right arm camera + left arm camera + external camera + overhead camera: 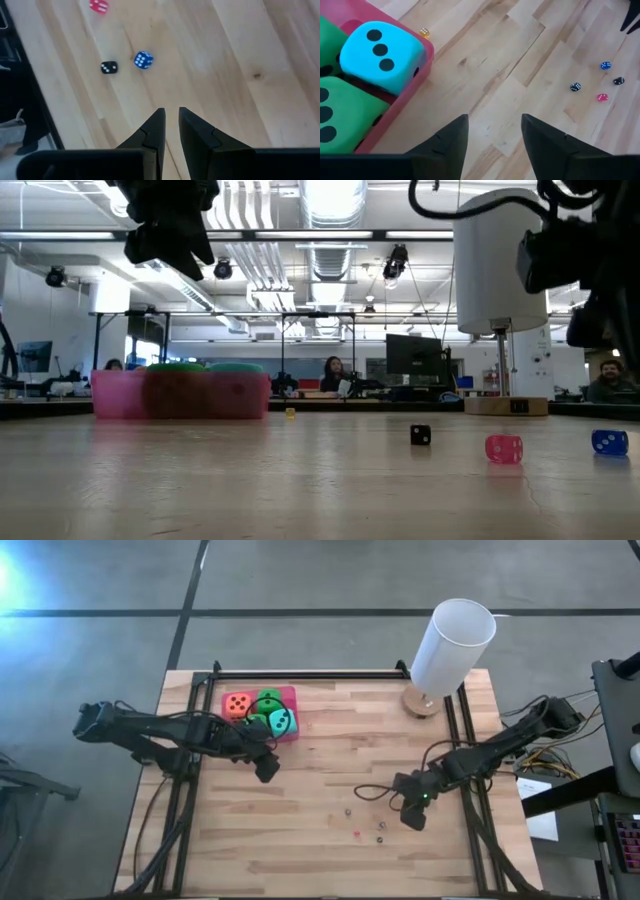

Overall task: Pick & Place Dice
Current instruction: Put the left small black dice into the red bin

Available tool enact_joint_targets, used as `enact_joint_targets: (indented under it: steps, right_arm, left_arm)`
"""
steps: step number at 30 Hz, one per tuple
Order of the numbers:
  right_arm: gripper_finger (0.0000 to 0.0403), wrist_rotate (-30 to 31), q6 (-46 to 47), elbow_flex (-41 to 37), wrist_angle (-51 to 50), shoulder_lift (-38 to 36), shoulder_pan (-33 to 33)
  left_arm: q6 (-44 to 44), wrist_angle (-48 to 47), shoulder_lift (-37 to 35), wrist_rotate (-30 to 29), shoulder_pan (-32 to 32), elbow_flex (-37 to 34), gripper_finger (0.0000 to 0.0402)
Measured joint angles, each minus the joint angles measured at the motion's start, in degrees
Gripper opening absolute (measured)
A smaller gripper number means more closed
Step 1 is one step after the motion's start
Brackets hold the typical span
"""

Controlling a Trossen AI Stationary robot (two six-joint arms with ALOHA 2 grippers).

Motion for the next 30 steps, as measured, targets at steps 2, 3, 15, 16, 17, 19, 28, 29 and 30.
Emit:
enact_joint_targets:
  steps: [2, 3, 15, 16, 17, 19, 28, 29, 30]
  right_arm:
    - [0.0052, 0.0, 1.1, -1.1, 0.9, 0.0, 0.2]
    - [0.0052, 0.0, 1.7, -1.6, 1.3, 0.0, 0.3]
    - [0.0052, -0.3, 2.4, -3.1, 15.6, 10.8, 2.8]
    - [0.0052, -0.3, 2.0, -2.7, 16.5, 12.0, 3.1]
    - [0.0052, -0.3, 1.6, -2.4, 16.8, 13.2, 3.2]
    - [0.0052, -0.4, 1.1, -1.3, 18.0, 15.2, 3.2]
    - [0.0052, -0.5, -3.5, 2.6, 17.7, 20.7, 2.6]
    - [0.0052, -0.6, -4.2, 3.2, 17.7, 21.3, 2.4]
    - [0.0052, -0.7, -5.3, 3.7, 17.8, 21.8, 2.1]
  left_arm:
    - [0.4, 0.0, 0.0, 0.0, -0.1, 0.0, 0.0193]
    - [0.4, 0.0, 0.0, 0.0, -0.1, 0.0, 0.0195]
    - [2.7, 0.0, 0.0, 0.0, -0.1, 0.0, 0.0212]
    - [3.0, 0.0, 0.0, 0.0, -0.1, 0.0, 0.0213]
    - [3.1, 0.0, 0.0, 0.0, -0.1, 0.0, 0.0214]
    - [3.3, 0.0, 0.0, 0.0, -0.1, 0.0, 0.0216]
    - [3.5, 0.0, 0.0, 0.0, -0.1, 0.0, 0.0208]
    - [3.5, 0.0, 0.0, 0.0, -0.1, 0.0, 0.0206]
    - [3.5, 0.0, 0.0, 0.0, -0.1, 0.0, 0.0204]
